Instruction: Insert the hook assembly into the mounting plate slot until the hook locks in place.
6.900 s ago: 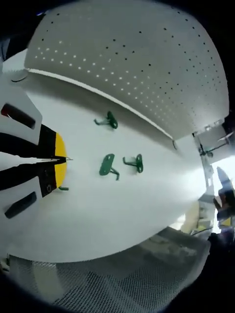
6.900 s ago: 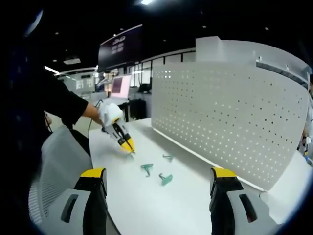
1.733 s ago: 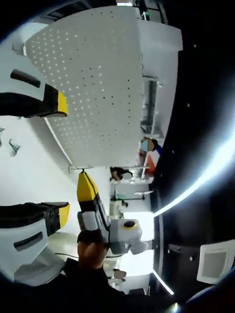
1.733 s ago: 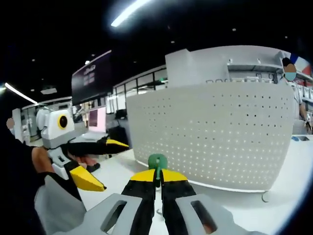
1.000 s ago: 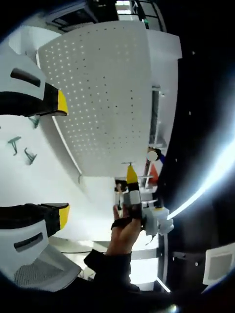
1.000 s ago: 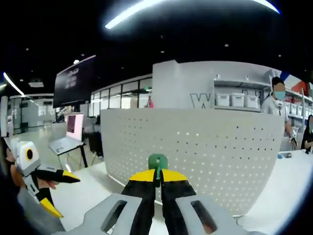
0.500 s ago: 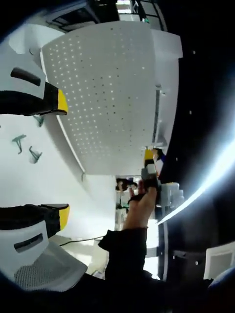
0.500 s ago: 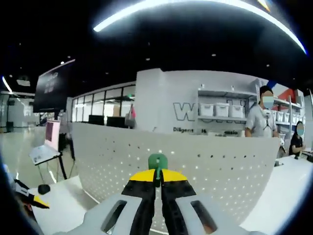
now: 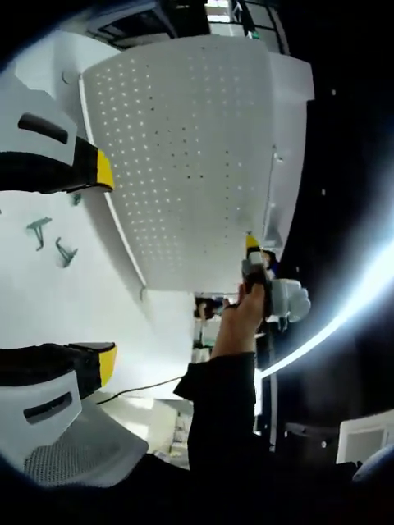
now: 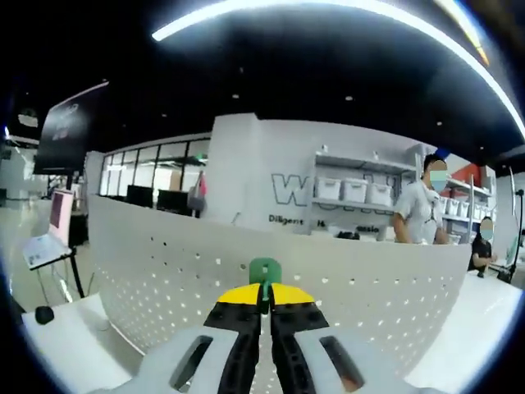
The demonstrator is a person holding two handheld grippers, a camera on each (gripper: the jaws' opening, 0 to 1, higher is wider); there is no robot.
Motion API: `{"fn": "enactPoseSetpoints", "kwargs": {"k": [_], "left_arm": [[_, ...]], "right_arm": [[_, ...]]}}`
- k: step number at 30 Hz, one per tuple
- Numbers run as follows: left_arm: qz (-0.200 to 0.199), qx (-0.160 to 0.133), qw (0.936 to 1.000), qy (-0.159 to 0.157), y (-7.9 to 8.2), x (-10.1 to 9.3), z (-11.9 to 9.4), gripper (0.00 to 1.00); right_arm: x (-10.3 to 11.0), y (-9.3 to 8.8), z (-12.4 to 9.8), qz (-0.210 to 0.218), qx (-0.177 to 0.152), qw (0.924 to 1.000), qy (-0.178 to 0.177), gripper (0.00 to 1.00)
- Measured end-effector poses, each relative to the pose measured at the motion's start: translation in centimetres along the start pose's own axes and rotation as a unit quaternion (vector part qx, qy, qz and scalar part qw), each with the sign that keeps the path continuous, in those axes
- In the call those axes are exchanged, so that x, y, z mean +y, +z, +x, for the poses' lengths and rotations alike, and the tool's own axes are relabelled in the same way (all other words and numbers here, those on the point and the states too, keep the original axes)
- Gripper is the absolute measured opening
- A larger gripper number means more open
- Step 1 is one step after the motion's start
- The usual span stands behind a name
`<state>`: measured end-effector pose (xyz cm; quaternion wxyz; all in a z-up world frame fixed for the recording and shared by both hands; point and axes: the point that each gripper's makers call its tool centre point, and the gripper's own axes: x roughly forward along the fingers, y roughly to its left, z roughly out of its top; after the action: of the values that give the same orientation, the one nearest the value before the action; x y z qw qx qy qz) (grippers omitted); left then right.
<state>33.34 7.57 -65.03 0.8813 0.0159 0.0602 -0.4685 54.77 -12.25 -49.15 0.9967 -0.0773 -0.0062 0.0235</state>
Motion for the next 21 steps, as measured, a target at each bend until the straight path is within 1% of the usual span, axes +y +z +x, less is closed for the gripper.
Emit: {"fn": "enactPoseSetpoints", "kwargs": {"k": [1, 2, 7, 10, 21], "left_arm": [[-0.002, 0.001, 1.0000, 0.000, -0.1, 0.0, 0.0, 0.75], [-0.003, 0.000, 1.0000, -0.001, -0.1, -0.1, 0.0, 0.74], [-0.007, 0.001, 1.0000, -0.003, -0.3, -0.1, 0.0, 0.74], [-0.010, 0.000, 0.9999, -0.002, -0.3, 0.1, -0.1, 0.74], [-0.019, 0.001, 0.9998, -0.004, -0.5, 0.2, 0.0, 0.73]], "right_arm": [[0.1, -0.1, 0.1, 0.004, 0.000, 1.0000, 0.001, 0.01], [0.0, -0.4, 0.3, 0.019, 0.005, 0.9998, 0.000, 0.01], [-0.1, -0.7, 0.8, 0.024, 0.004, 0.9997, -0.005, 0.01], [-0.3, -0.5, 1.0, 0.034, -0.003, 0.9994, -0.009, 0.01], [0.1, -1.1, 1.6, 0.038, 0.003, 0.9992, -0.011, 0.01]]}}
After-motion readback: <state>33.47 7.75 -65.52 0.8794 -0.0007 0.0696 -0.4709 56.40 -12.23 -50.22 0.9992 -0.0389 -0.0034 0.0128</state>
